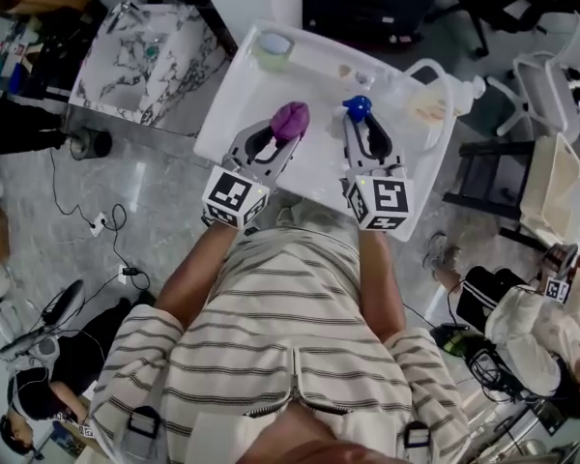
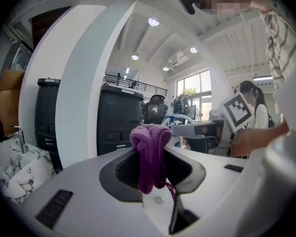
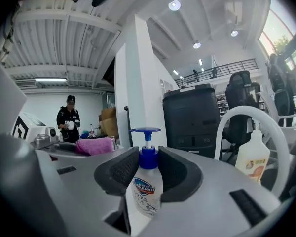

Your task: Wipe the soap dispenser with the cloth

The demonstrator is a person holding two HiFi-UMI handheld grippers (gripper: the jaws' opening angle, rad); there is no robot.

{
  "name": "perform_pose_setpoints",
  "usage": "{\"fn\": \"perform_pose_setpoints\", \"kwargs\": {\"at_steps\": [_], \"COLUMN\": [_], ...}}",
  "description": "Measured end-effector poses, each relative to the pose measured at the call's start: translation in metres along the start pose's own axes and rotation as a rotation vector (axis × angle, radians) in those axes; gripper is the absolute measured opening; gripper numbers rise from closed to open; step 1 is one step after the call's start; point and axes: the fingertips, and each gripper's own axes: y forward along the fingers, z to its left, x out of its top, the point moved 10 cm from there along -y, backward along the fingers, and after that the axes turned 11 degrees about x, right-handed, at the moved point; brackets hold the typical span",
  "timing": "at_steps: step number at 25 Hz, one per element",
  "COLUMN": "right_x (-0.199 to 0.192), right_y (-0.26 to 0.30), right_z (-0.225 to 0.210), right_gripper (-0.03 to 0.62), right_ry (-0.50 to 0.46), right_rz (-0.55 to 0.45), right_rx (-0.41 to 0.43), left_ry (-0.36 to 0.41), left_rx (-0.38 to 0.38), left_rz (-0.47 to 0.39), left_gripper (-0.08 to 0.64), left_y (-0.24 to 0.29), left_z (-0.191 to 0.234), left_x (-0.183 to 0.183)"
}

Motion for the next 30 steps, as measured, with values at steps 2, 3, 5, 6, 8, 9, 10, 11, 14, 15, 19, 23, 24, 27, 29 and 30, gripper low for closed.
{"fn": "perform_pose_setpoints", "kwargs": {"at_steps": [2, 3, 5, 6, 8, 9, 10, 11, 14, 15, 19, 23, 24, 27, 29, 30], "right_x": [-0.005, -0.008, -0.016, -0.019, -0.026, -0.03, -0.033, -0.036, -0.045, -0.049, -0.067, -0.081, -0.084, -0.094, -0.098, -0.1], "right_y": [0.015, 0.022, 0.037, 0.045, 0.061, 0.069, 0.078, 0.086, 0.111, 0.119, 0.149, 0.174, 0.181, 0.197, 0.204, 0.206], "right_z": [-0.008, -0.012, -0.022, -0.028, -0.038, -0.042, -0.046, -0.05, -0.065, -0.07, -0.088, -0.103, -0.107, -0.115, -0.119, -0.121], "right_gripper": [0.134, 0.135, 0.135, 0.135, 0.135, 0.134, 0.135, 0.135, 0.134, 0.135, 0.135, 0.135, 0.135, 0.135, 0.133, 0.133], "right_ry": [0.007, 0.012, 0.019, 0.021, 0.025, 0.027, 0.028, 0.027, 0.019, 0.017, 0.016, 0.015, 0.015, 0.014, 0.015, 0.01], "right_rz": [0.007, 0.01, 0.016, 0.019, 0.03, 0.036, 0.041, 0.046, 0.065, 0.074, 0.114, 0.141, 0.145, 0.163, 0.173, 0.174], "right_rx": [-0.007, -0.01, -0.016, -0.018, -0.019, -0.02, -0.023, -0.029, -0.054, -0.06, -0.078, -0.103, -0.106, -0.116, -0.124, -0.126], "left_ry": [-0.006, -0.008, -0.011, -0.015, -0.028, -0.035, -0.041, -0.046, -0.065, -0.073, -0.087, -0.093, -0.096, -0.114, -0.131, -0.139], "left_rx": [0.021, 0.031, 0.047, 0.055, 0.074, 0.085, 0.095, 0.103, 0.108, 0.108, 0.122, 0.132, 0.135, 0.136, 0.133, 0.132], "left_rz": [0.011, 0.017, 0.029, 0.034, 0.044, 0.051, 0.058, 0.065, 0.082, 0.088, 0.107, 0.127, 0.129, 0.133, 0.137, 0.137], "left_gripper": [0.115, 0.115, 0.115, 0.115, 0.115, 0.115, 0.115, 0.115, 0.115, 0.115, 0.115, 0.115, 0.115, 0.117, 0.117, 0.117], "left_y": [0.004, 0.007, 0.012, 0.015, 0.019, 0.02, 0.02, 0.022, 0.028, 0.029, 0.032, 0.034, 0.034, 0.034, 0.034, 0.034], "left_z": [0.003, 0.004, 0.006, 0.007, 0.01, 0.012, 0.014, 0.016, 0.021, 0.022, 0.025, 0.03, 0.032, 0.036, 0.037, 0.038], "left_x": [-0.002, -0.003, -0.005, -0.005, -0.007, -0.008, -0.01, -0.011, -0.016, -0.017, -0.022, -0.028, -0.029, -0.032, -0.035, -0.036]}}
